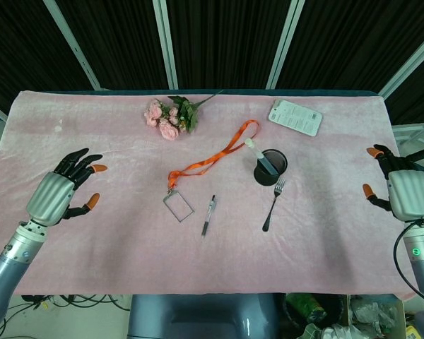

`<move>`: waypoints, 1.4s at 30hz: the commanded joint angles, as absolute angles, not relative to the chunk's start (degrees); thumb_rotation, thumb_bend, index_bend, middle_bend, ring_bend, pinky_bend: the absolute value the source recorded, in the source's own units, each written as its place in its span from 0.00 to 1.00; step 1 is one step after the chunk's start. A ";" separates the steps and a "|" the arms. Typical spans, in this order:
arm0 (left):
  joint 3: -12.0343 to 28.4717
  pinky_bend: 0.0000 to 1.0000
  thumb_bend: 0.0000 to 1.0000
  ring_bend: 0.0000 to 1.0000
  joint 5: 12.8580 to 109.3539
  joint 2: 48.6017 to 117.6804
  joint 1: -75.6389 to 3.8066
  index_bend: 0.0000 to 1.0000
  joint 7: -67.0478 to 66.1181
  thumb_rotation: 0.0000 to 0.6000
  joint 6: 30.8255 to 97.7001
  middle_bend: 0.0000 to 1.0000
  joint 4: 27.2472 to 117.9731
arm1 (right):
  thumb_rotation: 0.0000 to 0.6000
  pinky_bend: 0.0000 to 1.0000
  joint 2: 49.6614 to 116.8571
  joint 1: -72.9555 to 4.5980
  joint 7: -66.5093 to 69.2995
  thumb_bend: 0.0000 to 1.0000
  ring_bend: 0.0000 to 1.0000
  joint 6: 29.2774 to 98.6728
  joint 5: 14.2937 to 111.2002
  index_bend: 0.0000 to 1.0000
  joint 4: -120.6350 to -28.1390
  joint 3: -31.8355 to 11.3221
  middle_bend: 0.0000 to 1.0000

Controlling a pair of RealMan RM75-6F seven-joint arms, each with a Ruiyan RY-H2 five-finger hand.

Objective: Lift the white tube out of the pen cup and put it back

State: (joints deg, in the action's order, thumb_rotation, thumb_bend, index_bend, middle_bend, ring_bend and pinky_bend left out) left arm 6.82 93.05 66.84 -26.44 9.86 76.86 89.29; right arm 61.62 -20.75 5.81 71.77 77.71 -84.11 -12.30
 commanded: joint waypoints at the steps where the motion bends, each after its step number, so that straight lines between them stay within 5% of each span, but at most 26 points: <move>1: 6.23 0.11 0.40 0.00 92.09 65.01 -21.57 0.23 2.86 1.00 83.15 0.14 89.54 | 1.00 0.26 61.85 -19.93 7.15 0.26 0.28 71.39 76.01 0.19 -84.24 -12.19 0.13; 9: 3.76 0.10 0.40 0.00 88.14 64.77 -12.39 0.25 -3.82 1.00 91.72 0.14 93.25 | 1.00 0.24 55.91 -20.97 19.00 0.25 0.26 61.29 70.37 0.18 -91.85 -13.64 0.13; 12: 2.15 0.09 0.39 0.00 86.27 64.48 -9.22 0.24 -1.99 1.00 92.69 0.13 93.23 | 1.00 0.24 52.46 -25.07 26.17 0.24 0.25 49.44 64.52 0.17 -95.28 -15.96 0.12; 16: 2.57 0.09 0.39 0.00 85.00 65.23 -8.06 0.24 0.28 1.00 92.93 0.13 91.13 | 1.00 0.23 52.06 -29.76 23.48 0.24 0.24 42.47 59.91 0.17 -94.71 -16.77 0.12; 31: 3.71 0.07 0.39 0.00 83.25 65.82 -8.36 0.22 3.38 1.00 89.13 0.12 88.37 | 1.00 0.23 60.09 -43.83 5.27 0.20 0.20 40.30 36.46 0.35 -92.00 -17.24 0.11; 42: 3.97 0.07 0.39 0.00 84.21 65.69 -7.63 0.21 3.51 1.00 89.80 0.12 89.17 | 1.00 0.19 67.32 -53.68 -1.88 0.20 0.13 38.76 21.35 0.37 -86.20 -14.87 0.06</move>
